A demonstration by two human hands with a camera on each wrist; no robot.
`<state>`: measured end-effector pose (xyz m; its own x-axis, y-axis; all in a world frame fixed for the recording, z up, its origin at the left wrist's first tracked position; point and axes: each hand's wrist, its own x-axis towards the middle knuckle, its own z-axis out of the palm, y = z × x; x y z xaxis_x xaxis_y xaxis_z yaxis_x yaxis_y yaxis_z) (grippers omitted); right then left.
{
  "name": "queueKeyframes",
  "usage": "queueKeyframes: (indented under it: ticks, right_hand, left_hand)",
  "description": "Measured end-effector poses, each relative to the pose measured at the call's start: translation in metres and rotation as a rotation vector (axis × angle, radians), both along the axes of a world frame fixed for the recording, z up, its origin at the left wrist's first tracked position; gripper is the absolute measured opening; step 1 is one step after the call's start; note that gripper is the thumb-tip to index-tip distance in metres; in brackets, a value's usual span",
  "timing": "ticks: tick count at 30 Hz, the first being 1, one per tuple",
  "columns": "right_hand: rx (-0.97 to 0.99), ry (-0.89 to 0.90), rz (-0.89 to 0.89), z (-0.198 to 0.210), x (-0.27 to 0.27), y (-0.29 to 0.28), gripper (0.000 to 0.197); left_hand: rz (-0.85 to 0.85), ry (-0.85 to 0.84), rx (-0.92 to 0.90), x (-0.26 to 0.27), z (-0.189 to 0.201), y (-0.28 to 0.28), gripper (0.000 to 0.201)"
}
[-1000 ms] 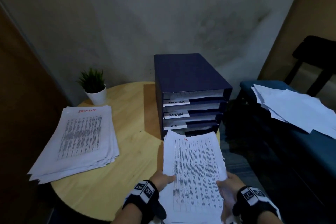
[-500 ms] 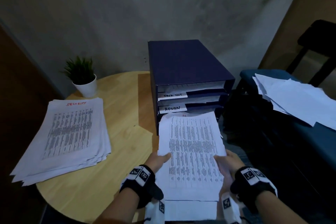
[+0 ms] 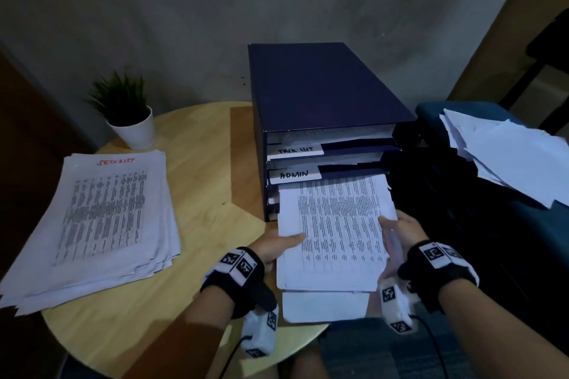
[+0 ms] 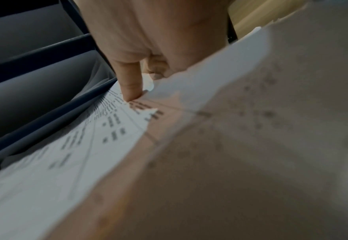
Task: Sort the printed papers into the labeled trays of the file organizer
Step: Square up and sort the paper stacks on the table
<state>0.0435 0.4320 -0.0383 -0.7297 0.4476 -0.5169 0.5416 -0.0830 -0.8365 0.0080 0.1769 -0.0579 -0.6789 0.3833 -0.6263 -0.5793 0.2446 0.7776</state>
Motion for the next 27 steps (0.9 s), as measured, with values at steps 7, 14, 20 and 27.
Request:
queueKeyframes:
  ticks: [7,14,20,27]
  right_hand:
    - [0.016,0.151,-0.017,0.024,-0.035,-0.031,0.033]
    - [-0.034,0.094,0.002,0.017,-0.028,-0.022,0.026]
    - [-0.177,0.125,-0.127,0.015,-0.008,-0.027,0.052]
    - [-0.063,0.201,-0.290,-0.004,-0.038,-0.028,0.060]
  left_hand:
    - [0.211,0.153,-0.046,-0.025,0.004,-0.002,0.053]
    - [0.423,0.097,-0.013,-0.053,0.008,0.019,0.072]
    - [0.425,0.072,0.065,-0.060,0.012,0.032,0.077]
    - [0.199,-0.112,0.170,-0.035,-0.003,0.019,0.045]
